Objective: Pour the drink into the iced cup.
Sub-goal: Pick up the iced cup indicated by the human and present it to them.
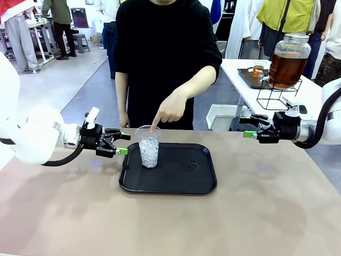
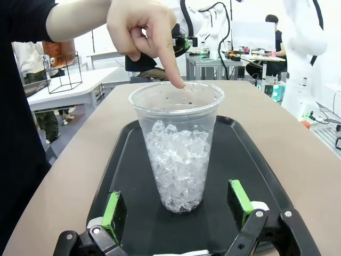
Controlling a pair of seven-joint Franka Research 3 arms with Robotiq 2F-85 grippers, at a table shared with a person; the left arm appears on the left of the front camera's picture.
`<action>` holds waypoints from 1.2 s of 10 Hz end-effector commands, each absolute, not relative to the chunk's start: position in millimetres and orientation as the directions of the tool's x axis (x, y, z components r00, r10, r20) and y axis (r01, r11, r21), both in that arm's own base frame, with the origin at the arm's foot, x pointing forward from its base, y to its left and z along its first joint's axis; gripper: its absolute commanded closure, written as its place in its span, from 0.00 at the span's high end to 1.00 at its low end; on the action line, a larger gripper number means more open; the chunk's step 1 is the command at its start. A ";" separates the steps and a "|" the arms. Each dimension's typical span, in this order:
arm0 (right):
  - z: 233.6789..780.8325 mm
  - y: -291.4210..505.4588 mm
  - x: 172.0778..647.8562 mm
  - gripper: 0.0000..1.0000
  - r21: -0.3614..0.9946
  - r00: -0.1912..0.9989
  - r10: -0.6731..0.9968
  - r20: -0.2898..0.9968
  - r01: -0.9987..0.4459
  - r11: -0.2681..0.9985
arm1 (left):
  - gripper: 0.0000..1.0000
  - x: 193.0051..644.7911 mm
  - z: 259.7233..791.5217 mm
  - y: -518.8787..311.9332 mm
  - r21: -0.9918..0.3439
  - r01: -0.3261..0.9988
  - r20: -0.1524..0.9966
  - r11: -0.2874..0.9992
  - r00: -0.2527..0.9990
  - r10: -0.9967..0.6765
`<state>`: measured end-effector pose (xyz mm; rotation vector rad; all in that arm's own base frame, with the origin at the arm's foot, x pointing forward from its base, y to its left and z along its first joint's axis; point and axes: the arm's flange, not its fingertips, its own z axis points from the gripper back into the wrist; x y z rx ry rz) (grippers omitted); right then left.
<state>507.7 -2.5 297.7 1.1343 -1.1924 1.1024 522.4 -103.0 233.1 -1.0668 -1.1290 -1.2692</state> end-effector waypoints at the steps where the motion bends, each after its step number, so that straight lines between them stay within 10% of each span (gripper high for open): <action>1: 300.2 -2.7 508.8 1.00 0.053 0.057 0.031 0.998 -0.992 0.112 | 1.00 523.1 232.1 -113.3 0.017 0.999 0.989 0.034 -0.012 -0.145; 12: 300.2 -2.7 508.8 1.00 0.053 0.057 0.031 0.998 -0.992 0.112 | 1.00 532.7 219.2 -153.7 -0.004 0.999 0.993 0.054 0.010 -0.117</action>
